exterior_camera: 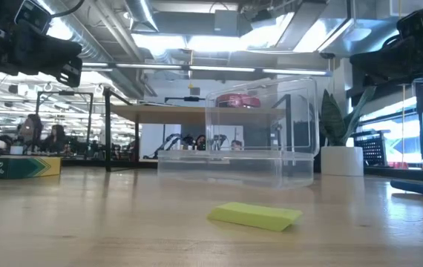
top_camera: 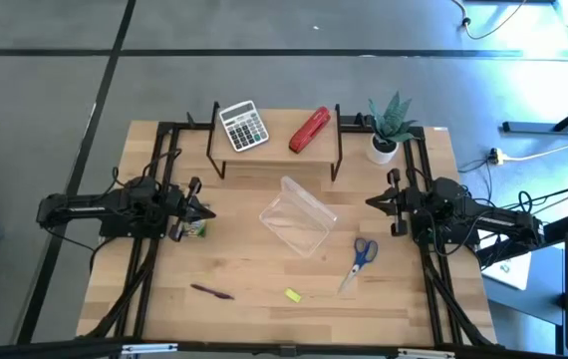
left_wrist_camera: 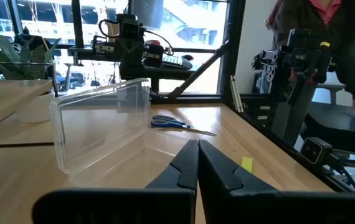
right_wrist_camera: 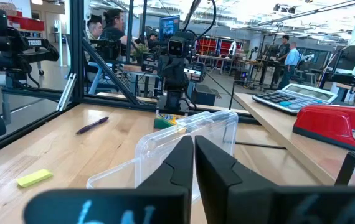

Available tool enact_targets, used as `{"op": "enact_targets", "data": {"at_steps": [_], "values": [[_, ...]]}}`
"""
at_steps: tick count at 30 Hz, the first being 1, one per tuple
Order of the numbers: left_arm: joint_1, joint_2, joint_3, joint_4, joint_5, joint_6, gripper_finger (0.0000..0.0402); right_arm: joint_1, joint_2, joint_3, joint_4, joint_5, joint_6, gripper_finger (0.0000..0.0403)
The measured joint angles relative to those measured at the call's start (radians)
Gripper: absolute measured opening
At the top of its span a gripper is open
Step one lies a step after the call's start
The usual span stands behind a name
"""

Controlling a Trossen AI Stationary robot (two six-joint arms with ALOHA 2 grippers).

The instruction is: Pack school essentials

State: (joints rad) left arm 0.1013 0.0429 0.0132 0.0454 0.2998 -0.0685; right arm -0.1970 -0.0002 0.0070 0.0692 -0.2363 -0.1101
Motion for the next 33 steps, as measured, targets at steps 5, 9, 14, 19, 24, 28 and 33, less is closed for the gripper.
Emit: {"op": "enact_targets", "data": {"at_steps": [5,9,14,19,24,28,33], "values": [[0.0,0.0,0.0,0.0,0.0,0.0,0.0,0.0,0.0,0.0,0.006,-0.013,0.079,0.002],[0.0,0.0,0.0,0.0,0.0,0.0,0.0,0.0,0.0,0.0,0.091,-0.021,0.267,0.002],[0.0,0.0,0.0,0.0,0.0,0.0,0.0,0.0,0.0,0.0,0.28,-0.042,0.427,0.002],[0.0,0.0,0.0,0.0,0.0,0.0,0.0,0.0,0.0,0.0,0.479,-0.187,0.552,0.002],[0.0,0.0,0.0,0.0,0.0,0.0,0.0,0.0,0.0,0.035,0.526,-0.365,0.687,0.0017],[0.0,0.0,0.0,0.0,0.0,0.0,0.0,0.001,0.0,0.09,0.452,-0.419,0.706,0.0005],[0.0,0.0,0.0,0.0,0.0,0.0,0.0,0.0,0.0,0.209,0.233,-0.275,0.55,0.0004]]}}
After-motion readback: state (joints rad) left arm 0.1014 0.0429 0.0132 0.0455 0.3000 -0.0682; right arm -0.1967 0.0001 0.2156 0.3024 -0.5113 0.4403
